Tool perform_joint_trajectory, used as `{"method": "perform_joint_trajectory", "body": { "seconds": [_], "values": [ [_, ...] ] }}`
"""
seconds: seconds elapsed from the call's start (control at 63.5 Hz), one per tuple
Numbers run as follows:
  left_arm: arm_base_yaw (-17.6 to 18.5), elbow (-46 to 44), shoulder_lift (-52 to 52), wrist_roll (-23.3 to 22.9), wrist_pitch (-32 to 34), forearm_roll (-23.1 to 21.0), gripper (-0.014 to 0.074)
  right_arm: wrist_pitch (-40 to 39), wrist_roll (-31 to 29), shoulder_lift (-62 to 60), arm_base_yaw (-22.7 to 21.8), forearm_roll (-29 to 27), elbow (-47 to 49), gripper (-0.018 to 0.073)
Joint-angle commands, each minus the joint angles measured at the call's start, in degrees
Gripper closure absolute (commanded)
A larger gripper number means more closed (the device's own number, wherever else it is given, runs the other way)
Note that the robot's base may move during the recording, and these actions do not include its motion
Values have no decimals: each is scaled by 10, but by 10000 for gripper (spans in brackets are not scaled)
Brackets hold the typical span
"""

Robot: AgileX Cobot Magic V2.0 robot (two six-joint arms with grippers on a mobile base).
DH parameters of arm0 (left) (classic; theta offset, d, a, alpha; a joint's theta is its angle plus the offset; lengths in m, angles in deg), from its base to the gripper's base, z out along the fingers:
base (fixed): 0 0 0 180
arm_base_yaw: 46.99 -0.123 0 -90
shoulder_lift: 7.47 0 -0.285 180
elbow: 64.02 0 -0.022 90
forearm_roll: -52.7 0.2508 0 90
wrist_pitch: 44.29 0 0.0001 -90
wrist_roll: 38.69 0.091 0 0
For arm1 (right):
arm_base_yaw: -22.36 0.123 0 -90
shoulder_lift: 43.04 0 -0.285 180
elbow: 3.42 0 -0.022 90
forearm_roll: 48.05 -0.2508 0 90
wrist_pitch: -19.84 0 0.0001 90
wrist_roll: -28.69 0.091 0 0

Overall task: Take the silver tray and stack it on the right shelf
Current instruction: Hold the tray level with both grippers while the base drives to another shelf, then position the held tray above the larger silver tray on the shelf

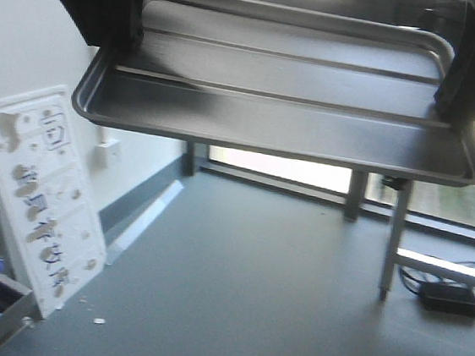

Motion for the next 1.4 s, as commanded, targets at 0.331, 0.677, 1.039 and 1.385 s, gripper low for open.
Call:
{"method": "perform_joint_trajectory", "body": {
  "seconds": [0.331, 0.677, 1.039, 1.385],
  "values": [
    [2, -19, 19, 7, -1, 23, 689, -26, -12, -18, -1, 21, 22, 503],
    [2, -19, 19, 7, -1, 23, 689, -26, -12, -18, -1, 21, 22, 503],
    [2, -19, 19, 7, -1, 23, 689, -26, -12, -18, -1, 21, 22, 503],
    [2, -19, 19, 7, -1, 23, 689, -26, -12, -18, -1, 21, 22, 503]
  ]
}}
